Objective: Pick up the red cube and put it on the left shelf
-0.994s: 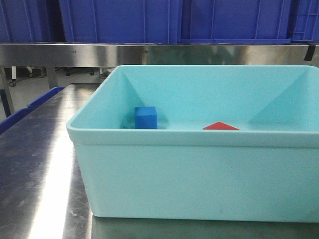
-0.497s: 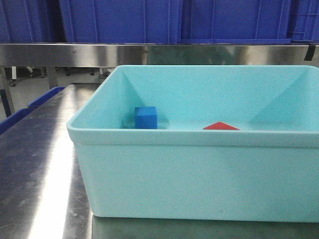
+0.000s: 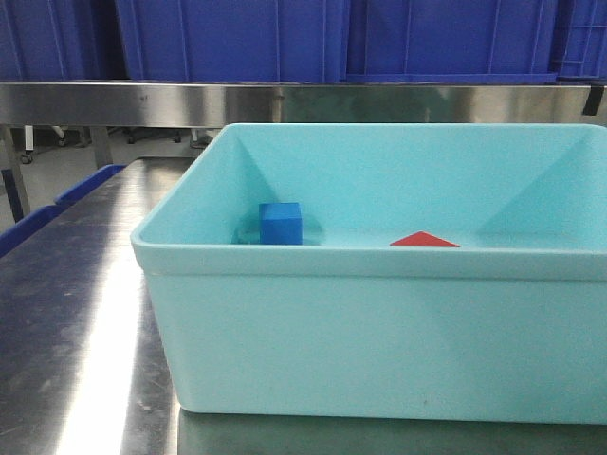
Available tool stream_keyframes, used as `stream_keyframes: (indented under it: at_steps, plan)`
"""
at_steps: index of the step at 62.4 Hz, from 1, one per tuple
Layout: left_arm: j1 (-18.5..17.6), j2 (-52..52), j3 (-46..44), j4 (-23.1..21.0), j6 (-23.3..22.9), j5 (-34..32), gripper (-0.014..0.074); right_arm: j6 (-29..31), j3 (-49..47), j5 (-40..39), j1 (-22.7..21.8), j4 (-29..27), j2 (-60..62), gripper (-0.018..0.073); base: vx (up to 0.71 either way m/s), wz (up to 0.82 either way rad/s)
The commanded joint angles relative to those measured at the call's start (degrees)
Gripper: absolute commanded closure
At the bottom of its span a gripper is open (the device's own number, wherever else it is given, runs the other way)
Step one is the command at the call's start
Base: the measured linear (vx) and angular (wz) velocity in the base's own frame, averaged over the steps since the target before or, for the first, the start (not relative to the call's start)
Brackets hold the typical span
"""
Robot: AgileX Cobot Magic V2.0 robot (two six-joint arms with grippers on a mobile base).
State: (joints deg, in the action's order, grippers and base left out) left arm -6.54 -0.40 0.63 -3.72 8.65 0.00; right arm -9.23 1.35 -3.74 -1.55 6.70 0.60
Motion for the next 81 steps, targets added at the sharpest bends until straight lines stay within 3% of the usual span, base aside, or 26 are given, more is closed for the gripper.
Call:
stream_keyframes:
  at_steps: [1, 23, 32, 42, 62, 67, 73, 78, 81]
  plan:
    - [-0.35, 0.46, 1.26, -0.11, 0.11, -4.8, 0.0491, -2.2, -4.16, -5.22, -0.16, 0.0, -3.55, 0.051, 0.0, 0.0]
    - [-0.35, 0.46, 1.26, -0.11, 0.11, -4.8, 0.0491, -3.16, -30.68, 3.2, 1.94, 0.0, -36.48, 0.051, 0.0, 0.0]
    - [-0.35, 0.46, 1.26, -0.11, 0.11, -4.8, 0.0491, -3.16, -41.96, 10.47, 7.53, 0.0, -50.09, 0.051, 0.0, 0.0]
    - [-0.35, 0.46, 1.26, -0.11, 0.11, -4.8, 0.0491, -3.05, -51.51, 18.67, 16.66, 0.0, -63.83, 0.051, 0.0, 0.0]
    - [-0.35, 0.46, 1.26, -0.11, 0.11, -4.8, 0.0491, -2.66, -58.32, 26.62, 28.92, 0.0, -79.9, 0.0494, 0.0, 0.0]
    - [-0.35, 0.46, 1.26, -0.11, 0.11, -4.8, 0.0491, -2.64, -58.32, 26.69, 30.7, 0.0, -81.69, 0.0404, 0.0, 0.0]
    - [-0.35, 0.46, 1.26, -0.11, 0.11, -4.8, 0.0491, -1.68, -58.32, 26.69, 32.24, 0.0, -83.11, 0.0121, 0.0, 0.0]
    - [-0.35, 0.46, 1.26, -0.11, 0.11, -4.8, 0.0491, -1.56, -58.32, 27.34, 32.93, 0.27, -83.95, -0.0064, 0.0, 0.0]
    - [-0.35, 0.46, 1.26, -0.11, 0.11, -4.8, 0.0491, -1.52, -58.32, 27.83, 33.35, 0.79, -84.23, -0.0074, 0.0, 0.0]
